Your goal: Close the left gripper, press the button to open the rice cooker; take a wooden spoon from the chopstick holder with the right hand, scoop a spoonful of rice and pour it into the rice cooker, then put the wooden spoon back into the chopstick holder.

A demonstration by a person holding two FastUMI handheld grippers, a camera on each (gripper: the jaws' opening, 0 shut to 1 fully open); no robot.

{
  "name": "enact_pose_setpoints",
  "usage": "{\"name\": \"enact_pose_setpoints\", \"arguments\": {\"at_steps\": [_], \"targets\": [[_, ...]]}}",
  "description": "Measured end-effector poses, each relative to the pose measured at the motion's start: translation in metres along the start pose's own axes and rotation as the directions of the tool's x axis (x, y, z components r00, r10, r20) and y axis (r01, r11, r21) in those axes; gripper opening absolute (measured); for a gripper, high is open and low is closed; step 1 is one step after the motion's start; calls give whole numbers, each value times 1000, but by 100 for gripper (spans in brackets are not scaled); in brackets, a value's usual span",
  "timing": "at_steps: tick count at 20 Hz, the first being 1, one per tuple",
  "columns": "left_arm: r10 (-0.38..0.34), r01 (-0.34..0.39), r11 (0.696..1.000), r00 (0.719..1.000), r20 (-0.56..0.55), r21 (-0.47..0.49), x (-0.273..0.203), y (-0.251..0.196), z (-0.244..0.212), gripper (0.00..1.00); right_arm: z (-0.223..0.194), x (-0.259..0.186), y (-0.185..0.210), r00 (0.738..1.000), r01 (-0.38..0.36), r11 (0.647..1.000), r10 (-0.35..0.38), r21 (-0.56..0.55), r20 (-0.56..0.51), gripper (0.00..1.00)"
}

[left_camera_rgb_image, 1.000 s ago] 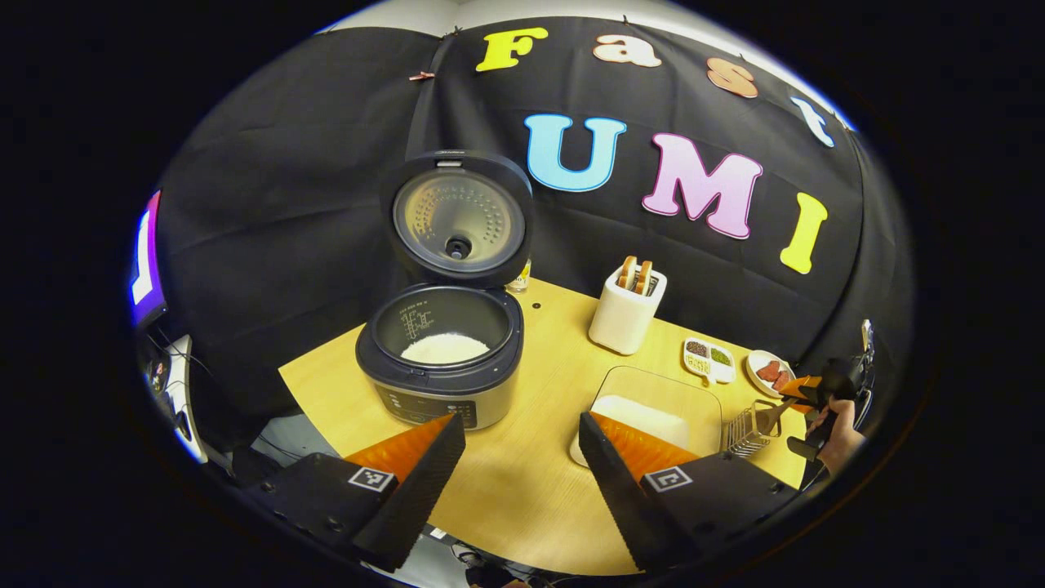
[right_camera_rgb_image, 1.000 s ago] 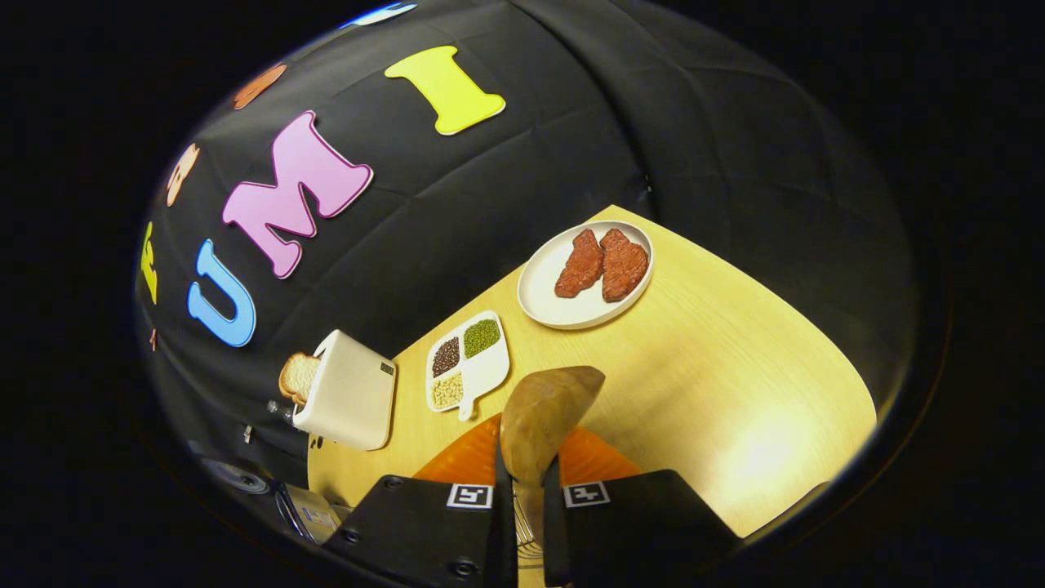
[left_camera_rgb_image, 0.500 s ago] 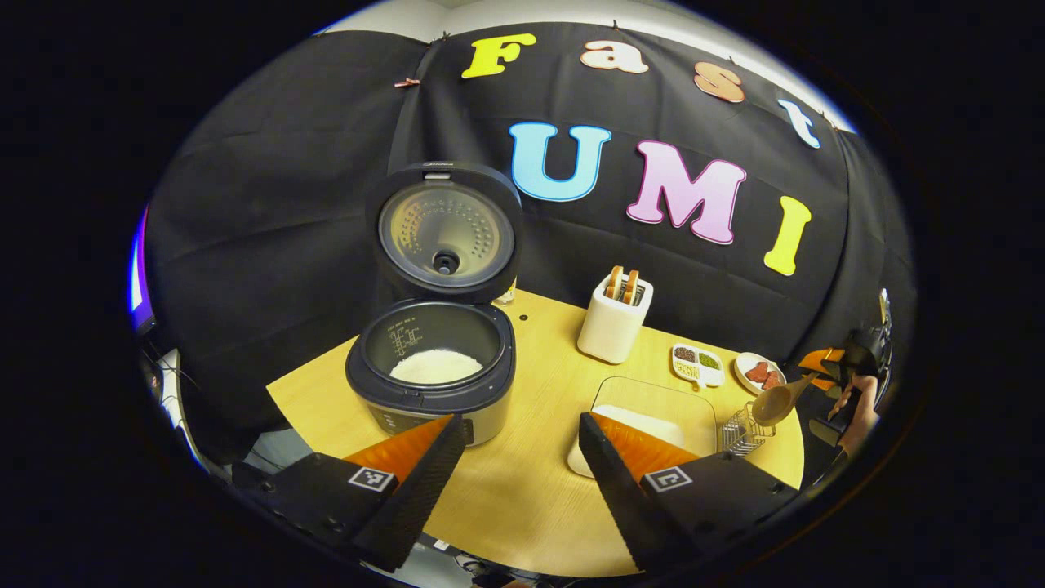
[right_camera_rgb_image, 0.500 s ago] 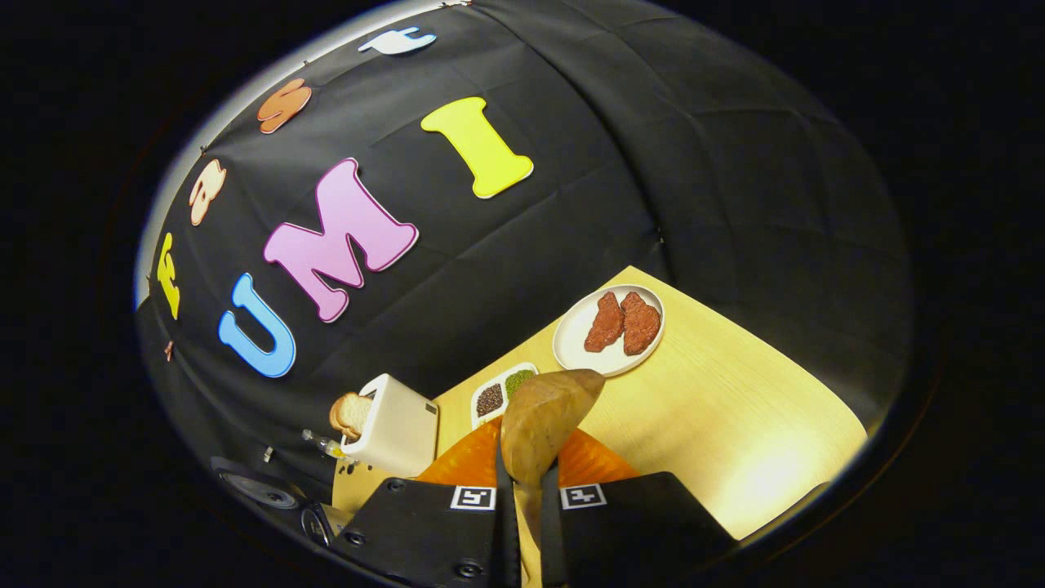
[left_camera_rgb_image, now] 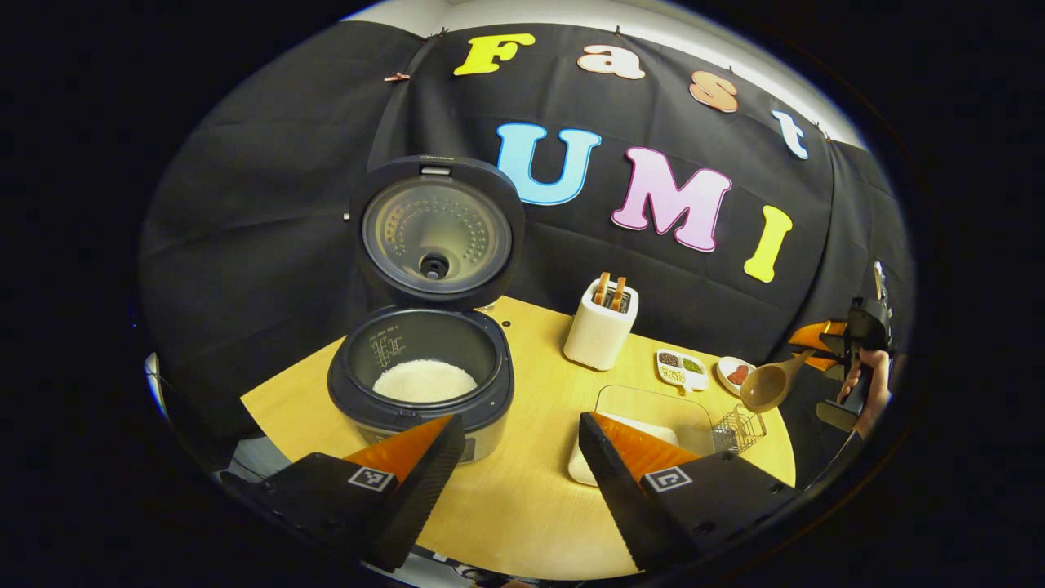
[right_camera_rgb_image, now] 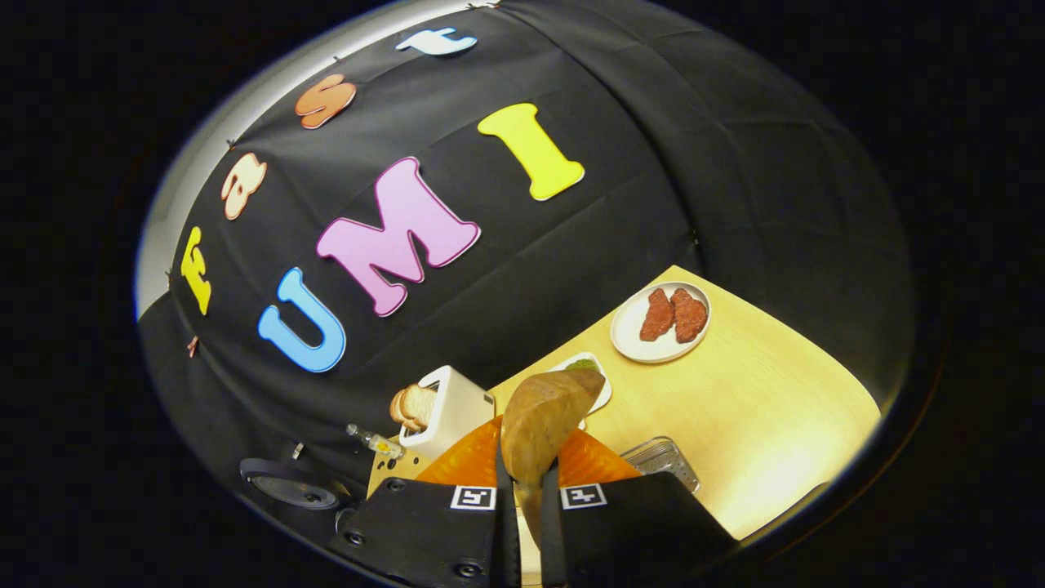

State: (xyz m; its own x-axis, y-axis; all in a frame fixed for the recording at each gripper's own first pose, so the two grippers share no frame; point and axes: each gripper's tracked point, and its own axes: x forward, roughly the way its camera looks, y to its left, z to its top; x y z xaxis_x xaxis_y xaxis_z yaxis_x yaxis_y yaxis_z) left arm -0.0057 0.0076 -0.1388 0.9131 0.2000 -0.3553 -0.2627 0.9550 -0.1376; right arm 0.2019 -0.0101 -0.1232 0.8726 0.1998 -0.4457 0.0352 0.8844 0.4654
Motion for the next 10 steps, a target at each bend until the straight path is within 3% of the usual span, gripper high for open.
{"name": "enact_pose_setpoints", "arguments": {"at_steps": [5, 10], "targets": [[-50, 50, 999, 999, -6, -12, 1, 18, -7, 95, -49, 0, 39, 998, -39, 995, 35, -92, -47, 14], [-124, 124, 991, 992, -9, -48, 5, 30, -23, 95, -111, 14, 36, 996, 0, 974, -21, -228, -91, 14]]}}
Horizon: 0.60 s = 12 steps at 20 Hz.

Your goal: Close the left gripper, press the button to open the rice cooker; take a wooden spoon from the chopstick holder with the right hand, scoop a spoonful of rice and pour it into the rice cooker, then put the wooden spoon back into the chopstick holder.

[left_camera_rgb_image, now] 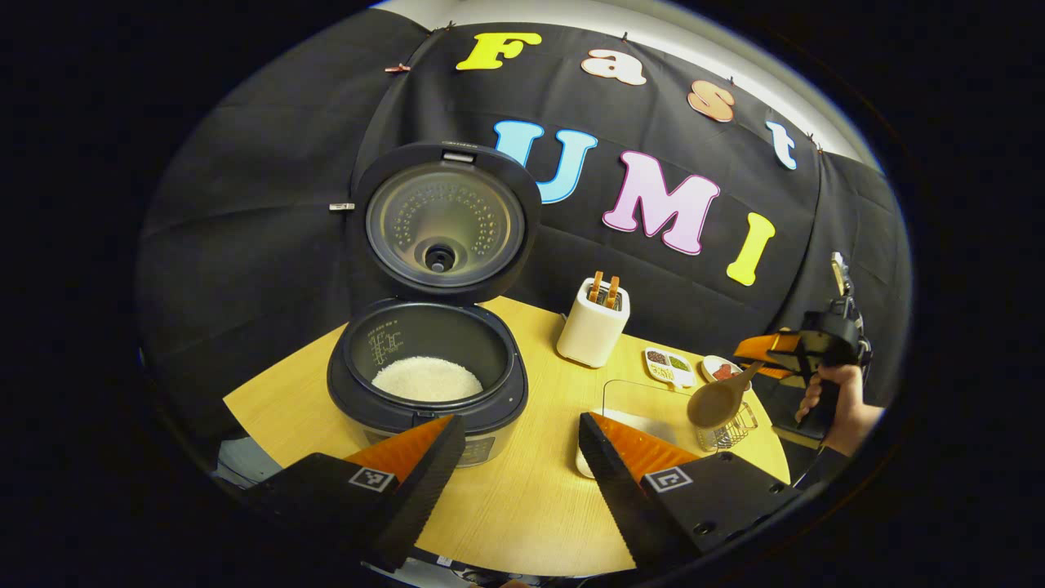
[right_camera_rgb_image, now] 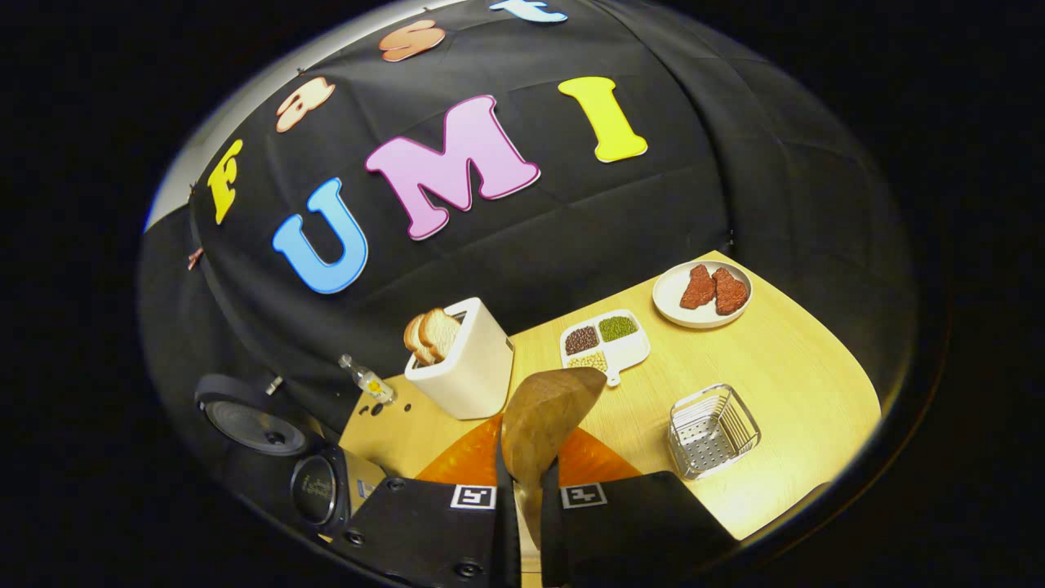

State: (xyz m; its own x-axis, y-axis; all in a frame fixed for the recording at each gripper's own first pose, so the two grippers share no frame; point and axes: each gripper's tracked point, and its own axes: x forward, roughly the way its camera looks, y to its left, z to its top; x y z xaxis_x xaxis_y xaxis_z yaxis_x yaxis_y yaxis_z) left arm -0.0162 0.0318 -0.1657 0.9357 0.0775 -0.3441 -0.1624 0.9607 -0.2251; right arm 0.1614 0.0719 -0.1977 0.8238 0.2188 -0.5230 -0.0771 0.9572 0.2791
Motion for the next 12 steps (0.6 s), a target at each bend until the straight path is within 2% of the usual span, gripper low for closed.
{"name": "enact_pose_setpoints", "arguments": {"at_steps": [5, 9, 12], "targets": [[-40, 39, 999, 998, -45, -13, 15, 16, -23, 95, -38, 19, 2, 999, 50, 989, -49, -138, 10, 14], [-44, 43, 999, 998, -36, -14, 18, 31, -23, 95, -56, 30, -8, 994, 107, 978, -104, -181, 27, 14], [-34, 34, 999, 999, -29, 2, 16, 42, -24, 95, -74, 30, -8, 993, 115, 974, -115, -198, 11, 14]]}}
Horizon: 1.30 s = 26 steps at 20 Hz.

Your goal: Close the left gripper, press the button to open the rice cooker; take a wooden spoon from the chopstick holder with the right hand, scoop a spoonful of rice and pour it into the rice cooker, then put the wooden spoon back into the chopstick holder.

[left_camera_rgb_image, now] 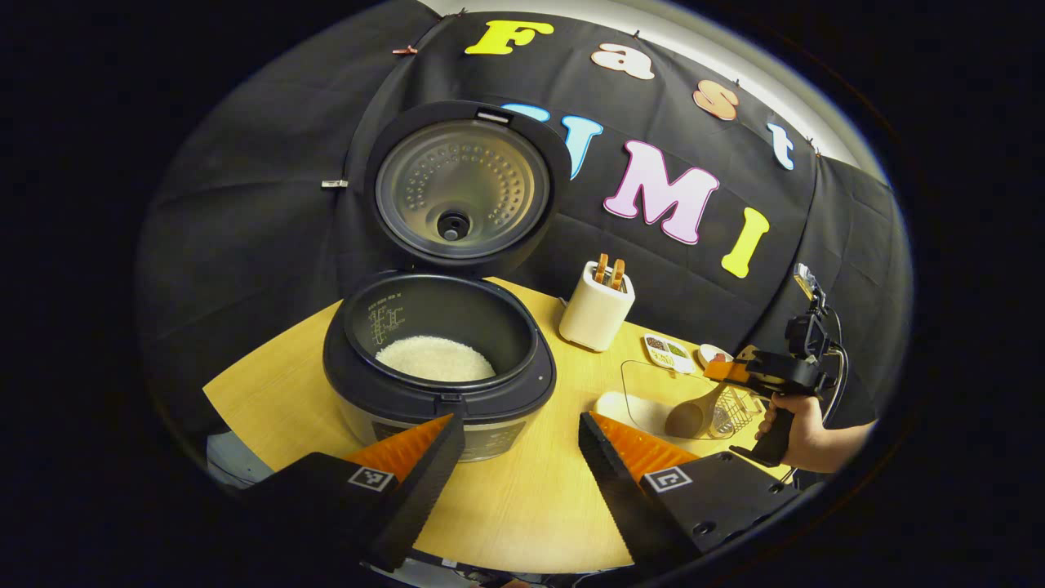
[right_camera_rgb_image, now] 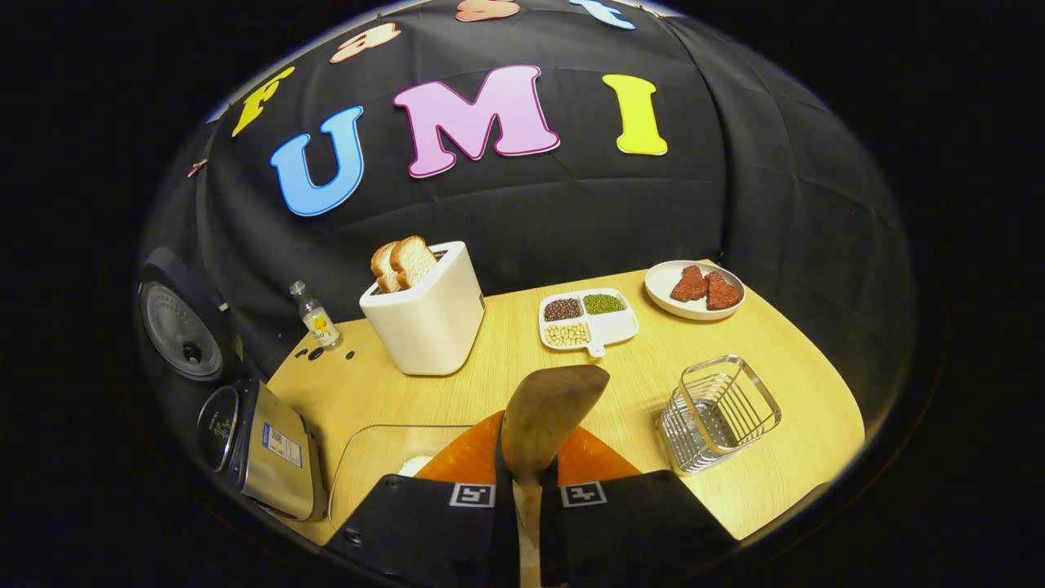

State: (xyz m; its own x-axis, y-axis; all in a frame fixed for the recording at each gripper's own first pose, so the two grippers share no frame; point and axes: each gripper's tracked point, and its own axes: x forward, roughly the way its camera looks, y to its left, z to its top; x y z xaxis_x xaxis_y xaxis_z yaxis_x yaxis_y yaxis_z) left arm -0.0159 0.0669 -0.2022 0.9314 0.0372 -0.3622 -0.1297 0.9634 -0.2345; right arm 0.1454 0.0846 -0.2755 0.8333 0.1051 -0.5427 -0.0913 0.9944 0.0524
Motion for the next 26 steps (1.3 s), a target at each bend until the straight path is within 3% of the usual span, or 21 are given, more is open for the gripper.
{"name": "enact_pose_setpoints", "arguments": {"at_steps": [5, 6, 17, 20, 26], "targets": [[6, -6, 1000, 1000, -5, -22, -8, 11, -6, 92, -15, -6, 16, 1000, 5, 1000, -5, -22, 8, 14], [8, -8, 1000, 1000, -7, -25, -9, 13, -7, 95, -20, -6, 21, 1000, 2, 1000, -2, -8, -10, 14], [26, -26, 998, 1000, 8, -57, -14, 37, 5, 95, -37, 3, 82, 986, -21, 972, 58, 232, -154, 14], [25, -24, 998, 1000, 7, -64, -17, 36, 4, 95, -37, 1, 100, 977, -45, 951, 106, 306, -185, 14], [10, -10, 998, 1000, 6, -59, -21, 24, 3, 95, -32, -7, 87, 972, -44, 920, 130, 390, -197, 14]]}}
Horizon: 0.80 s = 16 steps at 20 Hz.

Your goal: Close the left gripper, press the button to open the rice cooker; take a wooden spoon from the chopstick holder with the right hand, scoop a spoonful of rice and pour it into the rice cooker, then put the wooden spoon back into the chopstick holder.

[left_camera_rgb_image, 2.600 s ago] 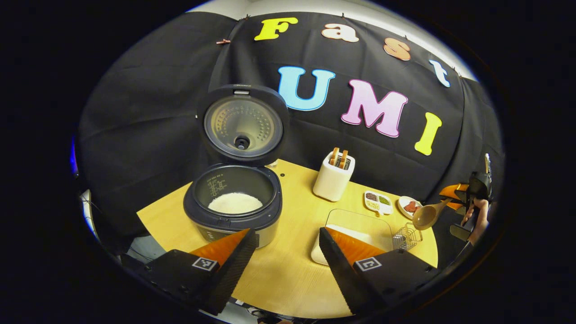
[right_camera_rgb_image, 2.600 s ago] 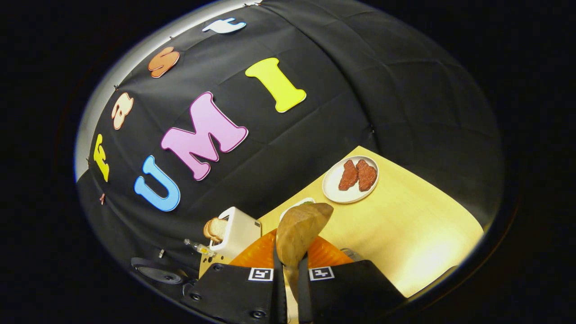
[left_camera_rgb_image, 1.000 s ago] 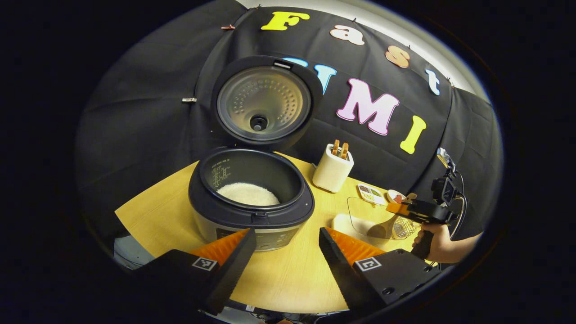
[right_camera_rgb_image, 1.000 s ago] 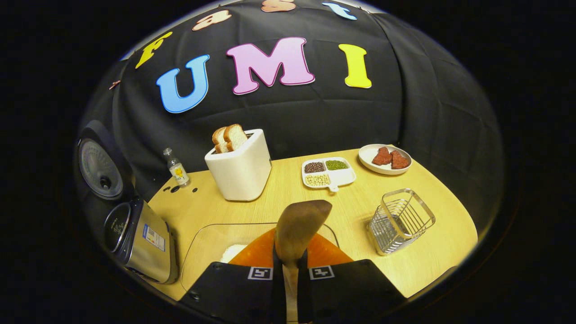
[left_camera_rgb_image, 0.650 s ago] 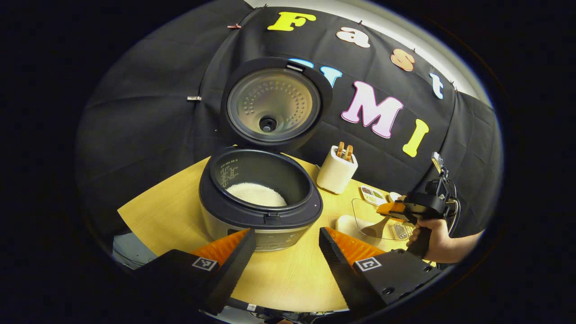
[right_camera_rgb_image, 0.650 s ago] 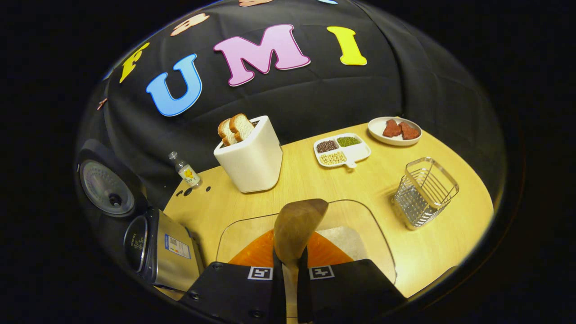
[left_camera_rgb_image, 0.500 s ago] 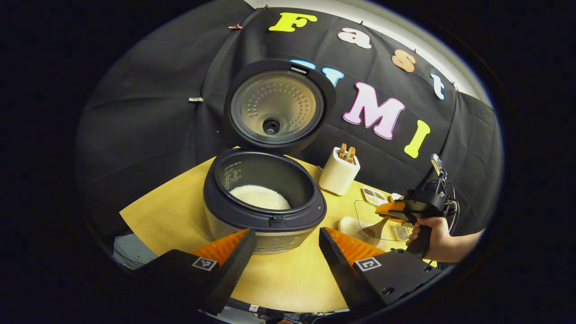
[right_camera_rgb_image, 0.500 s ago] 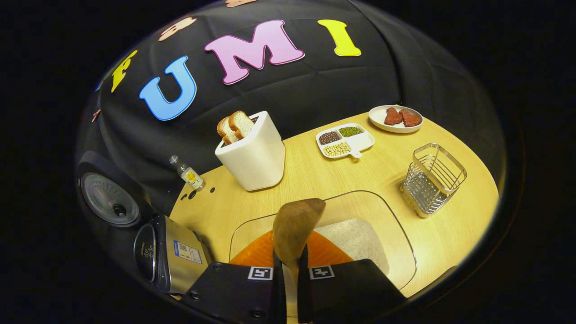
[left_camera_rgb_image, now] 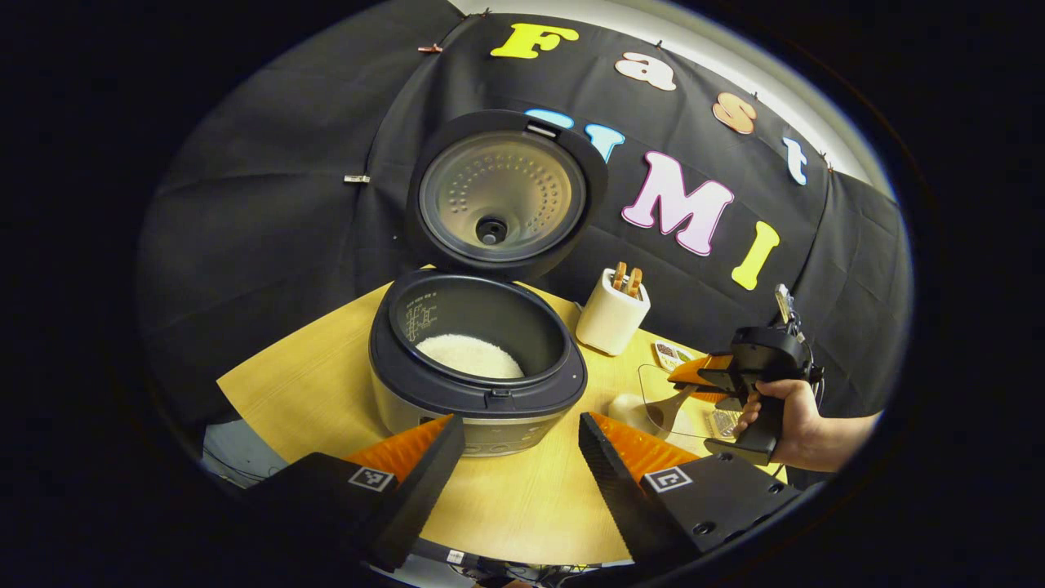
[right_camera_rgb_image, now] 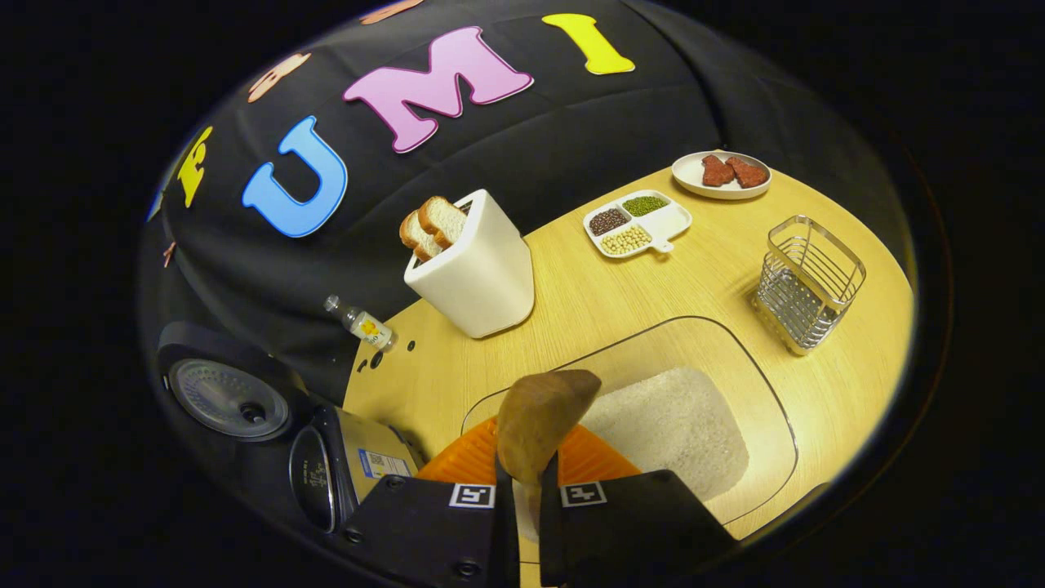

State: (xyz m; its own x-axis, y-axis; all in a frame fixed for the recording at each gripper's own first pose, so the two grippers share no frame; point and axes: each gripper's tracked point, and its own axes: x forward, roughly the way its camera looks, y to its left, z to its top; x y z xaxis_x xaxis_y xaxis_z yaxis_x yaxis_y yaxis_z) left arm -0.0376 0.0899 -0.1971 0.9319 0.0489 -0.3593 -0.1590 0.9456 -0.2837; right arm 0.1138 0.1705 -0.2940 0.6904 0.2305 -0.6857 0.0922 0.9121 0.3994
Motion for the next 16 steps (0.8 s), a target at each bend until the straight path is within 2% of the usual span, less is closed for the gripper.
{"name": "enact_pose_setpoints", "arguments": {"at_steps": [3, 9, 12, 16], "targets": [[-20, 20, 1000, 1000, -2, -3, -4, -10, -3, 95, 18, -11, -15, 1000, 9, 995, -11, 98, 23, 14], [-22, 22, 999, 1000, 6, 27, -6, -18, 4, 95, 59, -32, -36, 996, 5, 975, -24, 221, 84, 14], [-23, 22, 999, 1000, 20, 37, -7, -19, 11, 95, 72, -38, -47, 996, -1, 951, -27, 310, 86, 14], [-18, 17, 999, 999, 34, 42, -11, -19, 17, 95, 82, -47, -53, 996, -28, 901, -10, 433, 85, 14]]}}
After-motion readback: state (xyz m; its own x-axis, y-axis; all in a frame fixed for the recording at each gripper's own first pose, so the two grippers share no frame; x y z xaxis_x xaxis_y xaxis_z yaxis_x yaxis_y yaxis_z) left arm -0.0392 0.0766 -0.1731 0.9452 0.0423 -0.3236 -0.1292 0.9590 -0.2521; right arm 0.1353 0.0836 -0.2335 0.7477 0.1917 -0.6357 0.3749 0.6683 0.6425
